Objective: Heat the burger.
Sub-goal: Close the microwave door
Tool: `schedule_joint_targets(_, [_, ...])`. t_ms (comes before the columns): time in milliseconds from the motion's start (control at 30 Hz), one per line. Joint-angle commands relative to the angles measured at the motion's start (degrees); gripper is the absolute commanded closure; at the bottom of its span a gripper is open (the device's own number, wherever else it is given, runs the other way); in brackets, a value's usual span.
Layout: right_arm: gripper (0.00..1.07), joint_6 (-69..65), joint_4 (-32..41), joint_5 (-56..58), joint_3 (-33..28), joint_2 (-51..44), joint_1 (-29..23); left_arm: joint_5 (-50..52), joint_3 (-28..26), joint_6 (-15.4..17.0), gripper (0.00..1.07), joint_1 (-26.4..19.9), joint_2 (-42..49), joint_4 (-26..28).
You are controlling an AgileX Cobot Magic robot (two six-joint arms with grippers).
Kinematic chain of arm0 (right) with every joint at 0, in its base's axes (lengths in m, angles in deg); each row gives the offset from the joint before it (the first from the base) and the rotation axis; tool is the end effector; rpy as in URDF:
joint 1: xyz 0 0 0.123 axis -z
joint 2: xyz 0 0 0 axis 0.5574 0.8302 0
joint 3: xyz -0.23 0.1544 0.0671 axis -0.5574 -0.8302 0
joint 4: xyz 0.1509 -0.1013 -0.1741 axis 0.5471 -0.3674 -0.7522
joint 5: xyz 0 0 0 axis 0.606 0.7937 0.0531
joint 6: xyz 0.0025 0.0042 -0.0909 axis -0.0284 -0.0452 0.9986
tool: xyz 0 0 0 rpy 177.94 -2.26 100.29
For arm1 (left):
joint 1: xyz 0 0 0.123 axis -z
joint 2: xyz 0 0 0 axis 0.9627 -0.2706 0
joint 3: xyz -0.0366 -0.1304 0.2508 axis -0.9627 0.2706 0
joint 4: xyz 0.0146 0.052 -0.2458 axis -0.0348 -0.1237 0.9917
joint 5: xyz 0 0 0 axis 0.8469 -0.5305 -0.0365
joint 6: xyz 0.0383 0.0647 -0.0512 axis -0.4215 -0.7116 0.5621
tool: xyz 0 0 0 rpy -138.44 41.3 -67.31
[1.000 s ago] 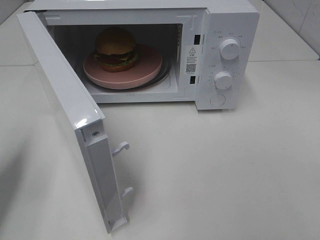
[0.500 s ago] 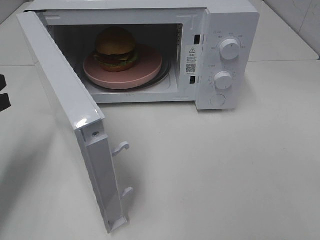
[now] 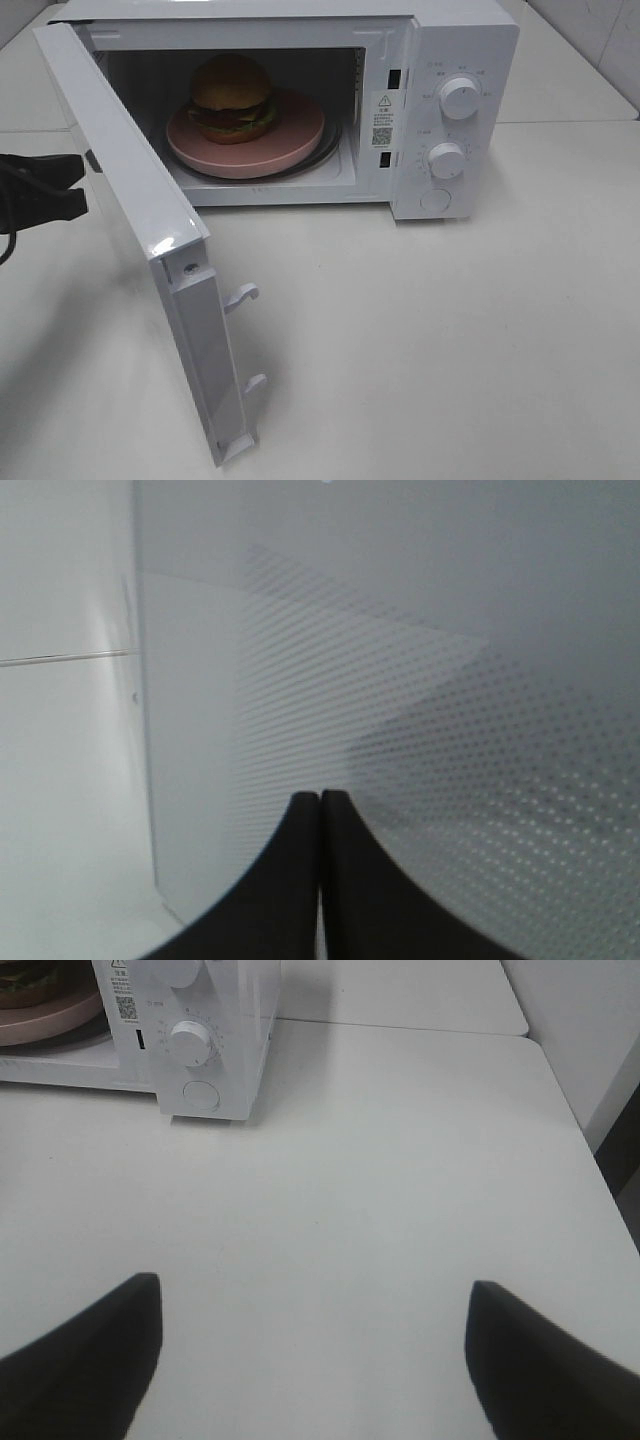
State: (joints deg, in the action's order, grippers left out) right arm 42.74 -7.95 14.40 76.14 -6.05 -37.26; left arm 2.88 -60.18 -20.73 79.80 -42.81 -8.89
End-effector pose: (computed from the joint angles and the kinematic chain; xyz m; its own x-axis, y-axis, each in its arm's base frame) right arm -0.0011 -0.0044 0.2822 -0.3788 -0.0610 -0.9235 -0.0292 0.9981 -0.0539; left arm 0.2739 -0.0571 0.1561 -0.3005 -0.0110 -0.9537 0.3984 0.9071 -0.1360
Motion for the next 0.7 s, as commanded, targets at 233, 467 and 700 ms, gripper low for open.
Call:
schedule_joint_targets(233, [0.32,-0.34,-0.29,-0.74,-0.11,-2.01,0.23,-1.83,-6.36,-1.09,1.07,6.30,-3.55,3.44])
schedule_joint_targets(467, [0.32,-0.34,-0.29,-0.74,-0.11,-2.01,0.23,-3.38,-11.06,-0.92,1.07,9.34,-6.25,3.50])
schedule_joint_targets(700, [0.32,-0.34,-0.29,-0.74,-0.11,-2.01,0.23,-5.67,-14.21,-0.92,1.07,12.09,-7.79,3.50])
